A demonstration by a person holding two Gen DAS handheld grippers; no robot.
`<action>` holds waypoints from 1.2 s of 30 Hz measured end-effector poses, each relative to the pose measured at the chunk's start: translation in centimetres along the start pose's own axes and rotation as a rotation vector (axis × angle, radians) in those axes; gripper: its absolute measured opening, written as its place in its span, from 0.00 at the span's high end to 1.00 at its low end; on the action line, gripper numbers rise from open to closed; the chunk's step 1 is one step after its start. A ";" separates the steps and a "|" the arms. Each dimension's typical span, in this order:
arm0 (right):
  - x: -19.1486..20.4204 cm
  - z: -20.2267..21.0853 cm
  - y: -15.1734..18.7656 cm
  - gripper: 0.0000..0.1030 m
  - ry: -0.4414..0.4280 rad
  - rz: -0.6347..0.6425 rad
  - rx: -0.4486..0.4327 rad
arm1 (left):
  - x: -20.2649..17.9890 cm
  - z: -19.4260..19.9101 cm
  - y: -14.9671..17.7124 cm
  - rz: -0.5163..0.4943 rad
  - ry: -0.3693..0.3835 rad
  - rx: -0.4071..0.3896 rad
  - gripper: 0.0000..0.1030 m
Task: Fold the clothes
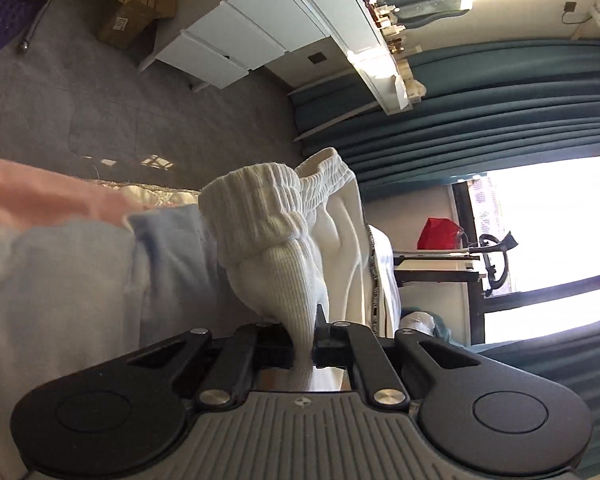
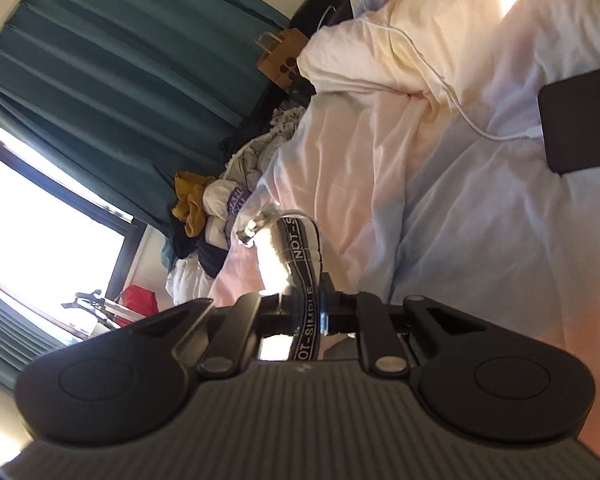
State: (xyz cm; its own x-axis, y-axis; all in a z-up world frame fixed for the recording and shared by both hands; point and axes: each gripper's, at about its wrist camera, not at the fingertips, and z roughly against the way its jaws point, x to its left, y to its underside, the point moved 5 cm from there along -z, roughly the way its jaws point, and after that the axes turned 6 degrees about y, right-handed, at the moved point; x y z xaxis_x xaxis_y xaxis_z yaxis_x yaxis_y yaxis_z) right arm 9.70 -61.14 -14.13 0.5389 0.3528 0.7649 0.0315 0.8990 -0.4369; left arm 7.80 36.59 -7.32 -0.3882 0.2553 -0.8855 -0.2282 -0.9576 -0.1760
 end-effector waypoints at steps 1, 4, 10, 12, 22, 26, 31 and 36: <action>-0.1 0.2 -0.2 0.89 0.008 0.005 -0.013 | -0.2 0.4 -0.4 -0.007 -0.001 0.017 0.93; -1.8 -0.1 -0.3 0.89 0.086 -0.052 0.022 | 0.7 1.1 -0.7 -0.020 -0.021 0.050 0.93; -7.3 -0.4 1.0 0.87 0.276 -0.248 0.168 | 4.6 2.1 0.7 0.050 -0.017 0.028 0.92; -8.0 0.5 0.9 0.87 0.275 -0.299 0.156 | 5.8 2.2 1.2 0.082 -0.010 0.007 0.91; -6.4 0.0 0.7 0.51 0.293 -0.152 0.122 | 7.1 3.1 2.7 0.068 -0.006 -0.038 0.89; -8.3 -1.4 1.0 0.52 0.304 -0.252 0.137 | 6.9 2.9 2.7 0.069 -0.001 -0.040 0.89; -7.0 -1.8 0.9 0.78 0.235 -0.196 0.123 | 7.0 2.9 2.7 0.074 -0.007 -0.040 0.89; -5.5 0.7 0.4 0.89 0.114 -0.248 0.026 | 7.1 3.5 2.6 0.080 -0.005 -0.055 0.91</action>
State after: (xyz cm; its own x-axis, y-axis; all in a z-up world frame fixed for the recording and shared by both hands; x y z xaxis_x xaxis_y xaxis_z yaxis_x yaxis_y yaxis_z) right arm 6.12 -62.51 -18.21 0.6091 0.0912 0.7879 0.1532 0.9611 -0.2297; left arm 1.27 36.36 -12.59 -0.4077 0.1780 -0.8956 -0.1472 -0.9808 -0.1280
